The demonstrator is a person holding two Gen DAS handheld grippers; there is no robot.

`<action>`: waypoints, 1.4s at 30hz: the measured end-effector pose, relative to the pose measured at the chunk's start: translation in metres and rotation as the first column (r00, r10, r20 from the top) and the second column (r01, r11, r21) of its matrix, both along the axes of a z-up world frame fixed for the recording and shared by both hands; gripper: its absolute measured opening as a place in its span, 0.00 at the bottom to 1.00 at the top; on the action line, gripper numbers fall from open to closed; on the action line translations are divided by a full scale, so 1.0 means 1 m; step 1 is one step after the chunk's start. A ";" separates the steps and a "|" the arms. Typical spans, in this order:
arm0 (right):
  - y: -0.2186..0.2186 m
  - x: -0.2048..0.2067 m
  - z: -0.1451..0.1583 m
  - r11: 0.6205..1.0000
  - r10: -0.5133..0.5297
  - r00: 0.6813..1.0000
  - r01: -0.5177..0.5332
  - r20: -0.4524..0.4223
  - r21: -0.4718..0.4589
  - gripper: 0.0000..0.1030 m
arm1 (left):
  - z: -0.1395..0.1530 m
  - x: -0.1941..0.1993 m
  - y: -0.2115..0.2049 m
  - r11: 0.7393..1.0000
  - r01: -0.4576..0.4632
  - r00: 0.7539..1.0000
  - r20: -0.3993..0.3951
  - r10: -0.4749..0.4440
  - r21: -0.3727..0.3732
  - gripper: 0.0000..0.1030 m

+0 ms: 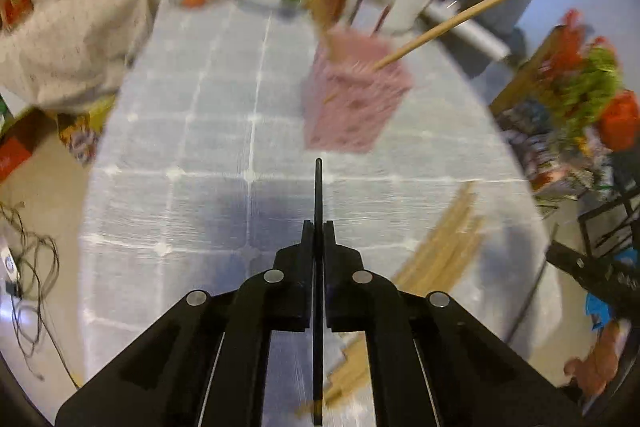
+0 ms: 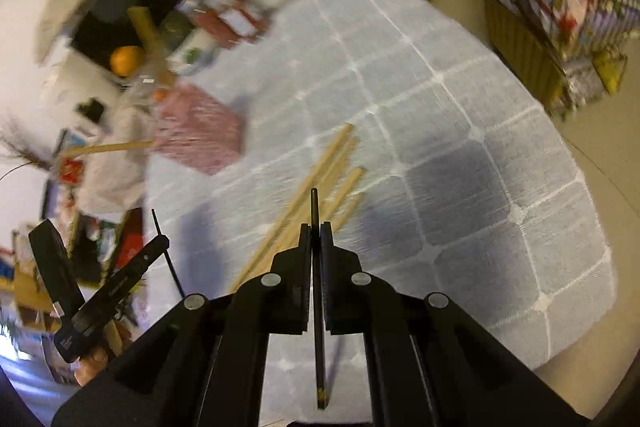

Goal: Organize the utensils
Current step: 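Lift the stick upright with the left tool and carry it over the basket, then lower the stick into the pink basket and open the left tool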

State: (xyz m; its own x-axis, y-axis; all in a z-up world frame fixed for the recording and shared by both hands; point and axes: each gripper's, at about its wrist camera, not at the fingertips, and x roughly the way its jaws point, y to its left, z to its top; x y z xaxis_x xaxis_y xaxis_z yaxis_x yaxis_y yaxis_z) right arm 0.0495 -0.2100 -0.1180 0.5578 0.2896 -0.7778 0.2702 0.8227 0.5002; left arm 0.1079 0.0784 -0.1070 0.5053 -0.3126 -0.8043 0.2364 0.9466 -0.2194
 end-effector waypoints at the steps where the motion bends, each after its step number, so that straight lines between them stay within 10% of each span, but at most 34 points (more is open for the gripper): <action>1: 0.003 -0.008 0.008 1.000 0.015 0.999 -0.015 0.029 -0.004 0.04 | 0.006 -0.007 0.000 1.000 0.001 1.000 0.021 -0.001 -0.008 0.04; 13: 0.023 -0.048 0.083 0.995 0.086 0.981 -0.075 0.172 -0.069 0.04 | 0.079 -0.067 -0.014 1.000 0.002 0.977 0.213 -0.003 0.007 0.04; 25: 0.010 -0.001 0.171 0.994 0.077 0.946 -0.049 0.314 -0.097 0.04 | 0.181 -0.003 -0.035 0.999 0.008 0.930 0.367 0.009 -0.044 0.04; 33: 0.007 0.038 0.184 0.993 0.085 0.934 -0.053 0.346 -0.101 0.04 | 0.179 0.057 -0.049 0.999 -0.016 0.923 0.383 0.027 -0.031 0.04; 42: 0.018 0.085 0.163 0.993 0.099 0.938 -0.072 0.332 -0.094 0.04 | 0.108 0.129 -0.044 0.997 -0.083 0.960 0.266 0.082 -0.006 0.04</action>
